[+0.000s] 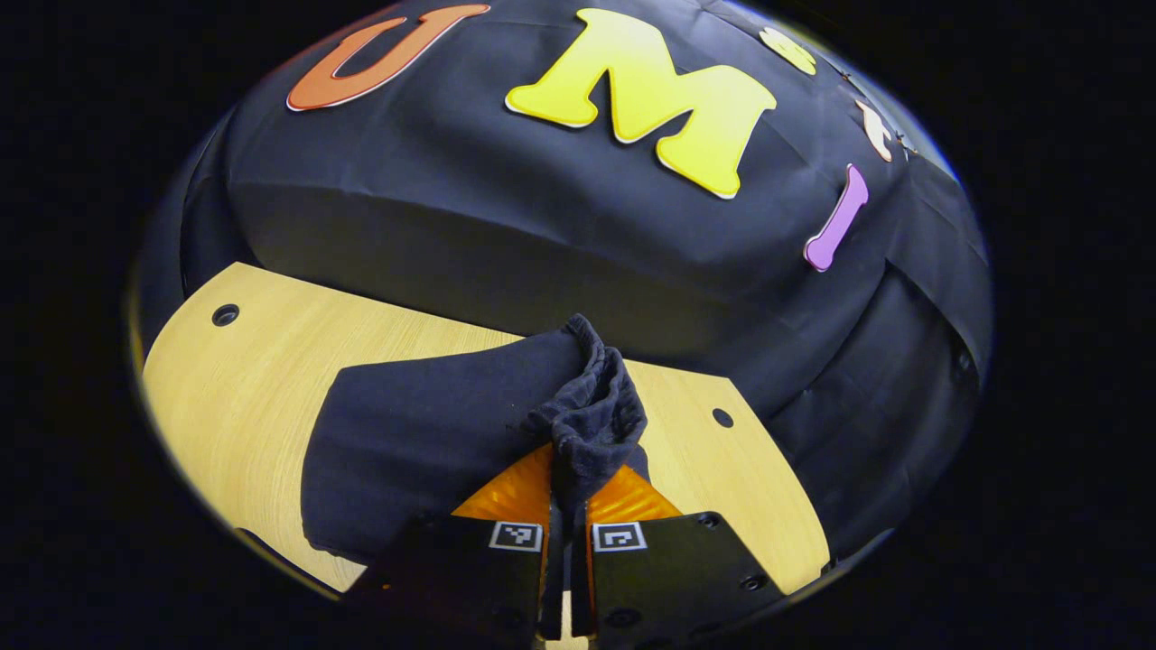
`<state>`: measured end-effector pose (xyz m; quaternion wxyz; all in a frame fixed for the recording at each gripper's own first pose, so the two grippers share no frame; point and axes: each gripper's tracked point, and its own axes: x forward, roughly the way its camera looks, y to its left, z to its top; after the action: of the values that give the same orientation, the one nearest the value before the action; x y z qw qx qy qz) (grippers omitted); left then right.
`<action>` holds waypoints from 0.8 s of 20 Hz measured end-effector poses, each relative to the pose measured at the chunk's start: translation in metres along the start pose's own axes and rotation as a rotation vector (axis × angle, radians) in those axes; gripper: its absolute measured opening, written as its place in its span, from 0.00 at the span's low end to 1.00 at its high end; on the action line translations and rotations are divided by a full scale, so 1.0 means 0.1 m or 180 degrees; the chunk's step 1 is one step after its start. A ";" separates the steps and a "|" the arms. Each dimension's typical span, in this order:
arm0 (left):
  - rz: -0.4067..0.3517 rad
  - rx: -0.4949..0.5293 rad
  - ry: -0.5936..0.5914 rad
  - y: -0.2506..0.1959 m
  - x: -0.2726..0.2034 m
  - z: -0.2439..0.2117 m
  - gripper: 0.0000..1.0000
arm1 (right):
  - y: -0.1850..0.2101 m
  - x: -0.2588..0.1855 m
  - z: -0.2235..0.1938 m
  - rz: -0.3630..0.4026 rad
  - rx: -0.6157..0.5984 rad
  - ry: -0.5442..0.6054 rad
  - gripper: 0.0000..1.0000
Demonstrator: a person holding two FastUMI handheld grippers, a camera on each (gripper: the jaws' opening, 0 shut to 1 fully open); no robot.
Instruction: Grasp the waist and the cuffs of the jeans and fold them to make the two legs overlap; first hold the waist and fold one-third of the jeans toward the cuffs, then hold the cuffs and fold the remaining one-third in the same direction to finish folding.
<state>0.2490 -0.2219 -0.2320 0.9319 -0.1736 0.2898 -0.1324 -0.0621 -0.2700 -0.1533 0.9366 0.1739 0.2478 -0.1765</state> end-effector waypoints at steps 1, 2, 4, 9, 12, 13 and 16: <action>0.0007 -0.0001 0.0018 0.01 0.02 -0.03 0.07 | -0.01 0.01 -0.01 -0.0003 -0.0003 0.0014 0.95; 0.0014 -0.0010 0.0035 0.02 0.04 -0.07 0.07 | 0.00 0.03 -0.02 -0.0003 -0.0006 0.0029 0.95; 0.0026 -0.0016 0.0070 0.02 0.09 -0.14 0.07 | 0.01 0.06 -0.04 0.0002 -0.0021 0.0056 0.95; 0.0032 0.0007 0.0188 0.03 0.23 -0.35 0.10 | 0.01 0.11 -0.09 -0.0010 -0.0041 0.0111 0.95; 0.0062 0.0036 0.0257 0.03 0.26 -0.48 0.13 | -0.03 0.10 -0.11 -0.0051 -0.0035 0.0120 0.95; 0.0075 0.0040 0.0275 0.03 0.27 -0.51 0.13 | -0.06 0.09 -0.11 -0.0064 -0.0026 0.0126 0.95; 0.0099 0.0029 0.0315 0.03 0.29 -0.58 0.16 | -0.11 0.07 -0.14 -0.0100 -0.0014 0.0144 0.95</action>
<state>0.2386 -0.2438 -0.2922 0.9191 -0.1581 0.3375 -0.1276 -0.0664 -0.2754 -0.1709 0.9283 0.1718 0.2720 -0.1867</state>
